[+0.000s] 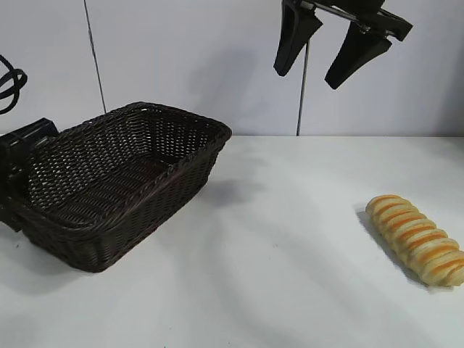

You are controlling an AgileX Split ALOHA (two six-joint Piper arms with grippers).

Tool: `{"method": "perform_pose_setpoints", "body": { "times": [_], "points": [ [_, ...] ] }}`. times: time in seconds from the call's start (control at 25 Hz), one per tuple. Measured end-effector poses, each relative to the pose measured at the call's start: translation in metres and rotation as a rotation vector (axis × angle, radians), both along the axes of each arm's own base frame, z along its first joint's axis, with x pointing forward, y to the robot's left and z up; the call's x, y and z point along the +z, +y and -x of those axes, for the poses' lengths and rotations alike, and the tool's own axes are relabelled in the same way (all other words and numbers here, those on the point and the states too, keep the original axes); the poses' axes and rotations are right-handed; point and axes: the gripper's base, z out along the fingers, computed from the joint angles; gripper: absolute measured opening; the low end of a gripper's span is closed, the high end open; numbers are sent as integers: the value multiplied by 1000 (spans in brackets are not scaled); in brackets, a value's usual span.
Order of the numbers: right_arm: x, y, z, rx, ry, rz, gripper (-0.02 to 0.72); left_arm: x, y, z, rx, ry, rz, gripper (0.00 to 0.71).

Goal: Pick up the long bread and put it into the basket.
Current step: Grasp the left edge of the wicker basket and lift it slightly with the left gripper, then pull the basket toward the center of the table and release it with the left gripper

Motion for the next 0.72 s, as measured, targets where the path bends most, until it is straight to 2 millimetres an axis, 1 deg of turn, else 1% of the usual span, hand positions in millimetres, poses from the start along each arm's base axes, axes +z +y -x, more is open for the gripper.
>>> {"method": "perform_pose_setpoints", "body": {
  "times": [0.2,0.36,0.48,0.72],
  "points": [
    [0,0,0,0,0,0,537,20,1,8,-64,-26,-6,103],
    [0,0,0,0,0,0,537,28,0,13,-115,-19,20,103],
    [0,0,0,0,0,0,537,30,1,12,-128,-28,72,103],
    [0,0,0,0,0,0,537,41,13,3,-167,-64,105,102]
  ]
}}
